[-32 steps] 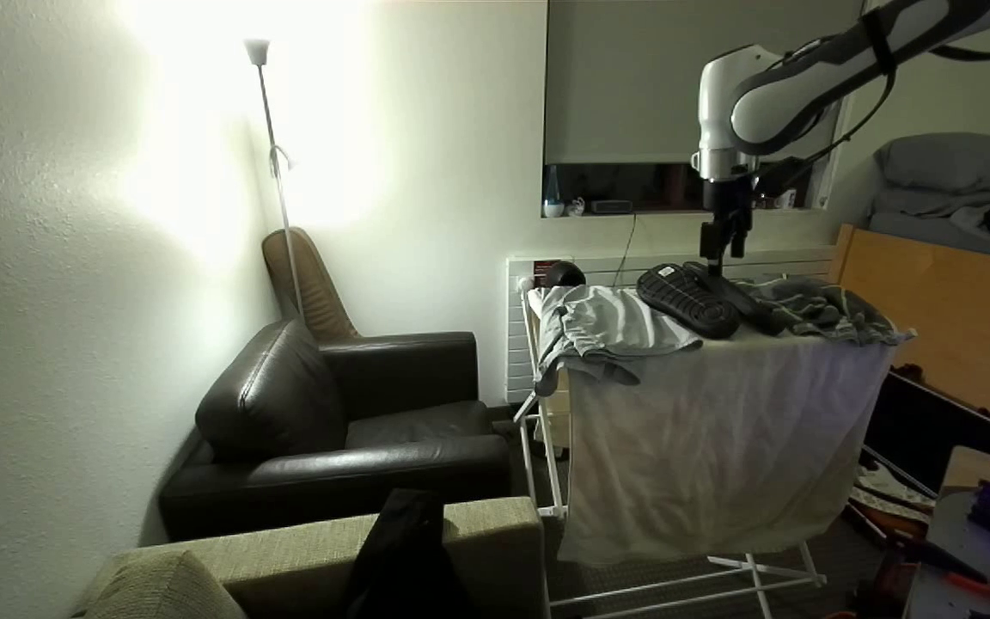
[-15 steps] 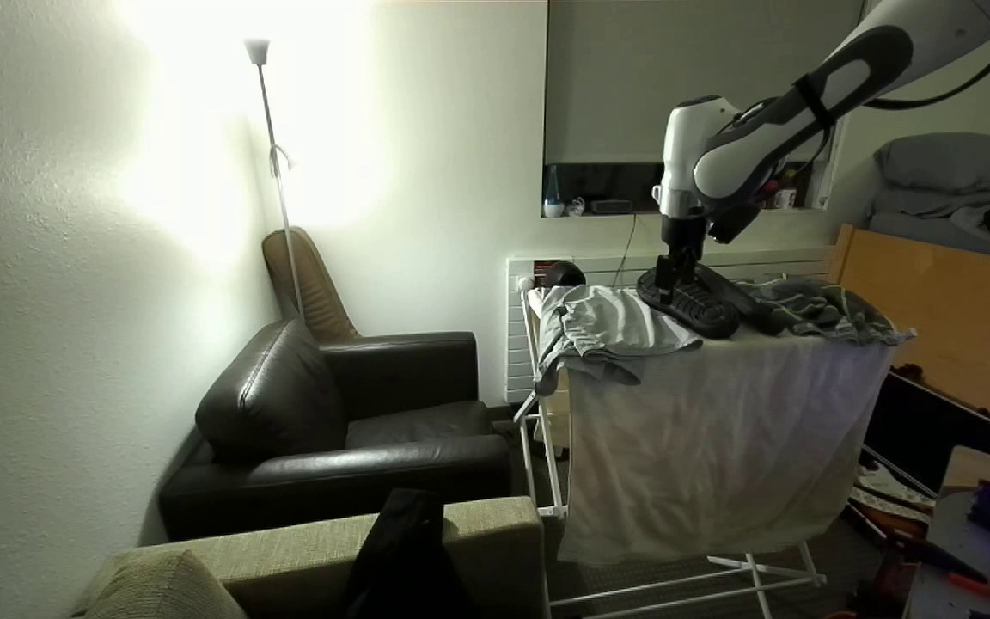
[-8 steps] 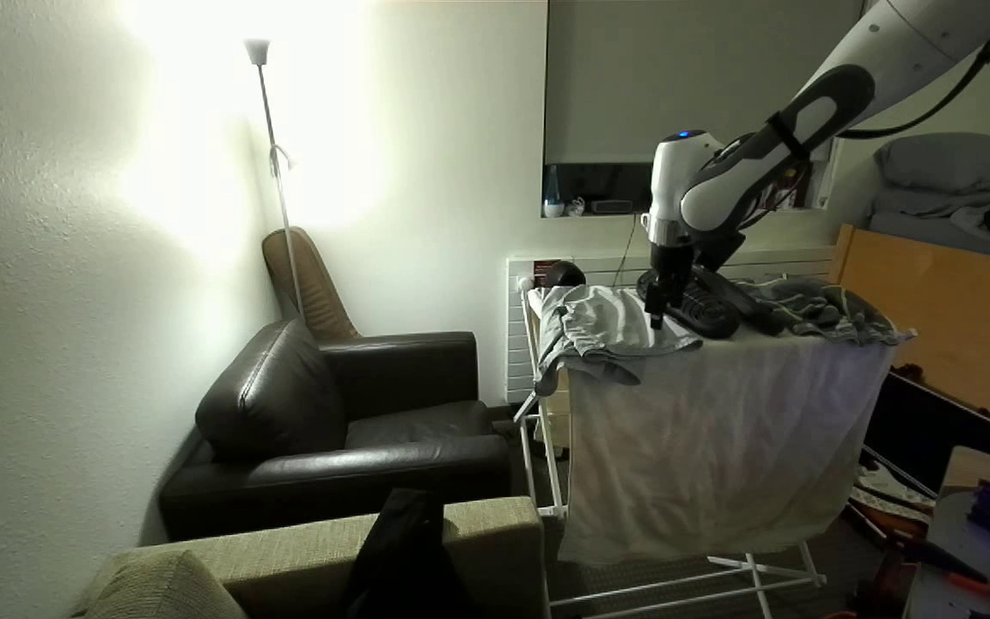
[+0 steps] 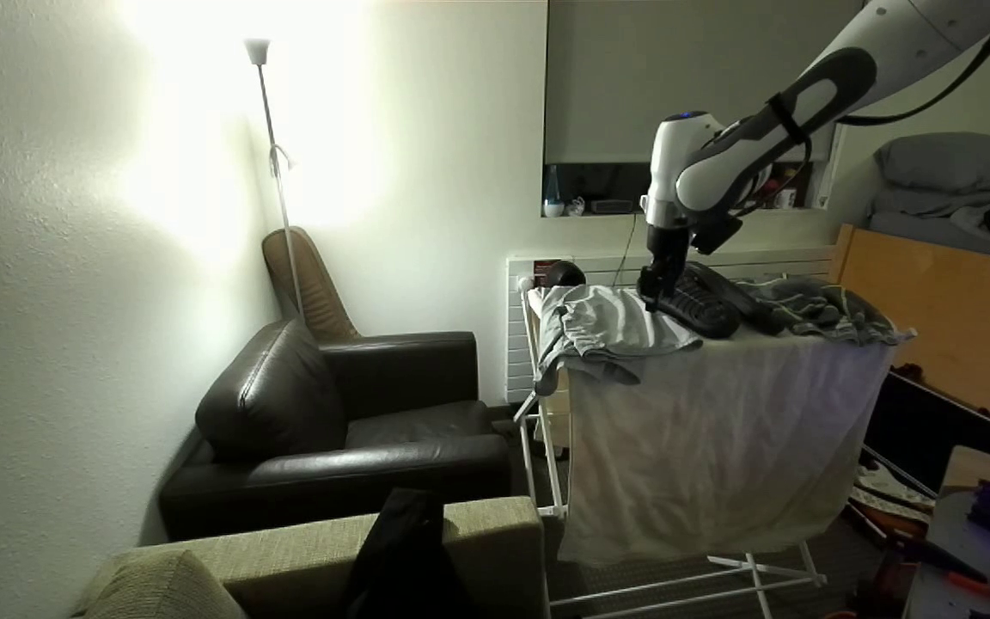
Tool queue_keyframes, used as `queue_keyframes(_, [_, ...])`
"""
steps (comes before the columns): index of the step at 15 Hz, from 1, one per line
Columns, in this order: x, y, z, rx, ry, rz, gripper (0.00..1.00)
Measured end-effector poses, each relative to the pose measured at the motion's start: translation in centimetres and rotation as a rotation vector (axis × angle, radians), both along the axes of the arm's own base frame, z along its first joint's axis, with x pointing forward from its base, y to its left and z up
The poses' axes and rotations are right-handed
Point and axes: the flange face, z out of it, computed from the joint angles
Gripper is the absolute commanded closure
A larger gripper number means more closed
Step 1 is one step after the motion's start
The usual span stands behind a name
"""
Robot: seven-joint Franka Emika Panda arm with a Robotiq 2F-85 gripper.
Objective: Pick up the grey cloth and put it on the sofa
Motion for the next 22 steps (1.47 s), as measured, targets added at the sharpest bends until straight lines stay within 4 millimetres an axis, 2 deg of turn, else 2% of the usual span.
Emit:
queue_keyframes(4, [-0.3, -0.3, 1.5, 0.022, -0.007, -0.014, 0.0])
queue_keyframes(8, [-0.7, -0.6, 1.6, 0.02, 0.017, -0.016, 0.0])
queue_keyframes(11, [-1.2, -1.5, 0.8, 0.019, 0.037, -0.023, 0.0])
queue_keyframes(16, [-2.0, -3.3, -1.7, 0.02, 0.086, -0.042, 0.0])
queue_keyframes(18, [-2.0, -3.3, -2.5, 0.02, 0.101, -0.038, 0.0])
queue_keyframes(22, [-1.7, -2.0, -2.6, 0.023, 0.097, -0.008, 0.0])
